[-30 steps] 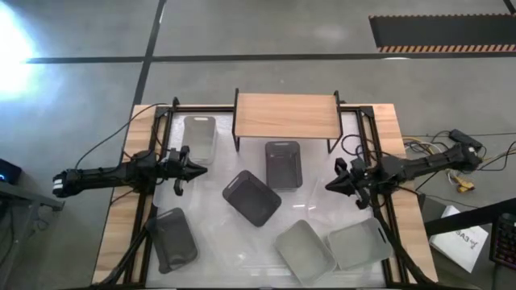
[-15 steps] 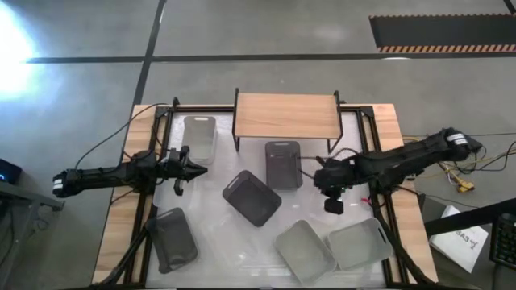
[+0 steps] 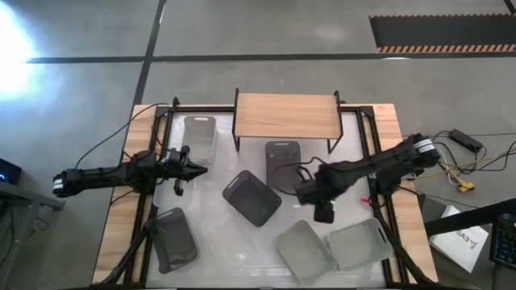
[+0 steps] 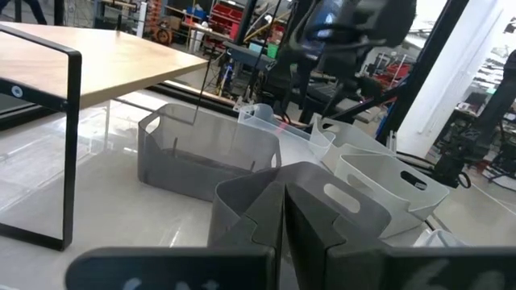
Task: Stack baskets on shelf by color
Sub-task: Put the top right transparent bin on the shelf
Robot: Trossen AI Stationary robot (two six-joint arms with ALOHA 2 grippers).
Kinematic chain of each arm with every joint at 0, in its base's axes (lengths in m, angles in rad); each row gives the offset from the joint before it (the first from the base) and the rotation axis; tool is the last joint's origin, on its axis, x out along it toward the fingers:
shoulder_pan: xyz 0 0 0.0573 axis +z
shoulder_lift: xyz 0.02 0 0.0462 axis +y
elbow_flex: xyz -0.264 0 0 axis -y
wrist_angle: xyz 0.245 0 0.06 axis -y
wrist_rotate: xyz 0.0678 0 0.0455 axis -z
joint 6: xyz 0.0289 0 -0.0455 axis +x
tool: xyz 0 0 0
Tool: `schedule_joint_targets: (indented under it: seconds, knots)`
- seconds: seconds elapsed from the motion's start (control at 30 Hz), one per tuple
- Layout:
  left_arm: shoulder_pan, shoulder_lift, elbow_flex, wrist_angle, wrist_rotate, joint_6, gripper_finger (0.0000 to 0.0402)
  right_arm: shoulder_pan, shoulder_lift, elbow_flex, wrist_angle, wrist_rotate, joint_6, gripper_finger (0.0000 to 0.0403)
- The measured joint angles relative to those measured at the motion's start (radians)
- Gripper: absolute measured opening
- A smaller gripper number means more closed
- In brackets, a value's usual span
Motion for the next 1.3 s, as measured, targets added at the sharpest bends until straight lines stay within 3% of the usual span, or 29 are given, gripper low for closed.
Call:
schedule_joint_targets:
  seconds: [0.1, 0.2, 0.33, 0.47, 0.7, 1.03, 1.17, 1.3]
  knots:
    - [0.000, 0.000, 0.000, 0.000, 0.000, 0.000, 0.0000, 0.034, -0.064, -0.037, -0.028, 0.065, 0.075, 0.0226]
    - [0.000, 0.000, 0.000, 0.000, 0.000, 0.000, 0.0000, 0.034, -0.159, -0.113, 0.007, 0.060, 0.141, 0.0225]
    - [0.000, 0.000, 0.000, 0.000, 0.000, 0.000, 0.0000, 0.050, -0.274, -0.232, 0.207, 0.009, 0.235, 0.0218]
    - [0.000, 0.000, 0.000, 0.000, 0.000, 0.000, 0.0000, 0.103, -0.310, -0.341, 0.435, 0.007, 0.310, 0.0217]
    - [0.000, 0.000, 0.000, 0.000, 0.000, 0.000, 0.0000, 0.153, -0.233, -0.386, 0.471, 0.010, 0.378, 0.0217]
    - [0.000, 0.000, 0.000, 0.000, 0.000, 0.000, 0.0000, 0.186, -0.054, -0.355, 0.453, -0.012, 0.344, 0.0205]
    - [0.000, 0.000, 0.000, 0.000, 0.000, 0.000, 0.0000, 0.185, 0.005, -0.357, 0.454, -0.010, 0.325, 0.0160]
    - [0.000, 0.000, 0.000, 0.000, 0.000, 0.000, 0.0000, 0.185, 0.051, -0.362, 0.452, -0.009, 0.296, 0.0080]
